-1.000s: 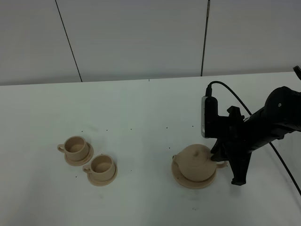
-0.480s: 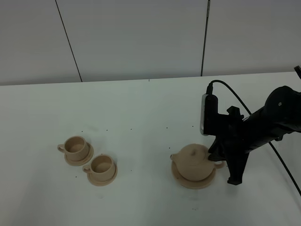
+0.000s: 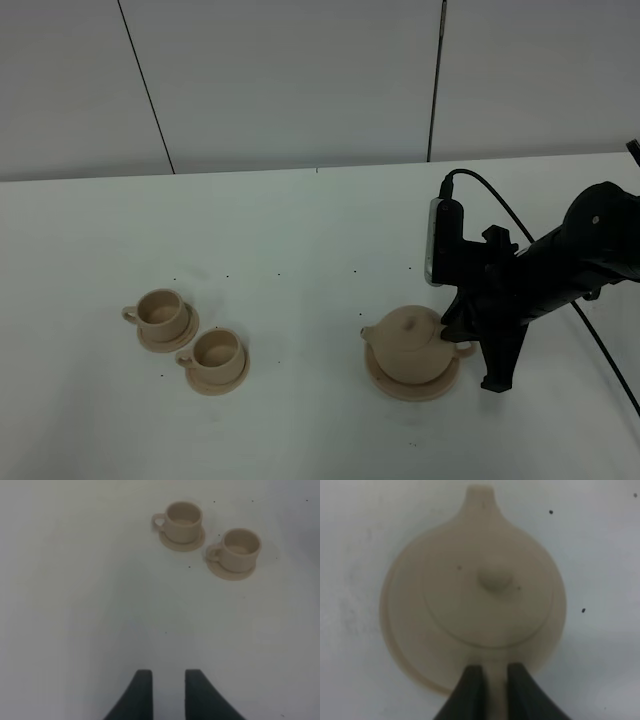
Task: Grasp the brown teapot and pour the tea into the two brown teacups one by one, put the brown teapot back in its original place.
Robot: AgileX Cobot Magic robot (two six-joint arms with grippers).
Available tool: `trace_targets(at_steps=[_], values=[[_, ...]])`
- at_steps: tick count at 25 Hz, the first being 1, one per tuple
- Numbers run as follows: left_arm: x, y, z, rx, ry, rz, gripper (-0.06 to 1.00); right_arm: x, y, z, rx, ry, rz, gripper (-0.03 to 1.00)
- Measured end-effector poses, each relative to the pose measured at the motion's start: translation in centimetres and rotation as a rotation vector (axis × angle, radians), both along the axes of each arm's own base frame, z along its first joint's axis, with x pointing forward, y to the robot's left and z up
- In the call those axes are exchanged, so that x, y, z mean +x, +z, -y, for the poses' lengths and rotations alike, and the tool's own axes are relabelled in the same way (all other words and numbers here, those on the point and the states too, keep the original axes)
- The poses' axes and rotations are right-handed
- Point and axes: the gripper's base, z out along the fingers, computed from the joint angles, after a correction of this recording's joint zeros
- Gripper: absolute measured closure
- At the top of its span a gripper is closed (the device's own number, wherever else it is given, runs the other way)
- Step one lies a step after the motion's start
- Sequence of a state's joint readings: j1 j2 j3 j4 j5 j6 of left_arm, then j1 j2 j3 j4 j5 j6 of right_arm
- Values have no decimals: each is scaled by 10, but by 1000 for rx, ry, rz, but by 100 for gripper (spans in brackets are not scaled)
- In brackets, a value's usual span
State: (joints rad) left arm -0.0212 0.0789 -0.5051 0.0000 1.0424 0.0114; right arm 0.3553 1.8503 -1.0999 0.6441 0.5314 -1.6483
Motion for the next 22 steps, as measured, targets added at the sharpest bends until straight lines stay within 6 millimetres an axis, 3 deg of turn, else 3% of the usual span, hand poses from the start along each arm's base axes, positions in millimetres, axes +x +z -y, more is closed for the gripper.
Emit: trace_targets(at_steps=[22], values=[[0,0,0,0,0,0,71,0,3,0,6,-2,5,87]])
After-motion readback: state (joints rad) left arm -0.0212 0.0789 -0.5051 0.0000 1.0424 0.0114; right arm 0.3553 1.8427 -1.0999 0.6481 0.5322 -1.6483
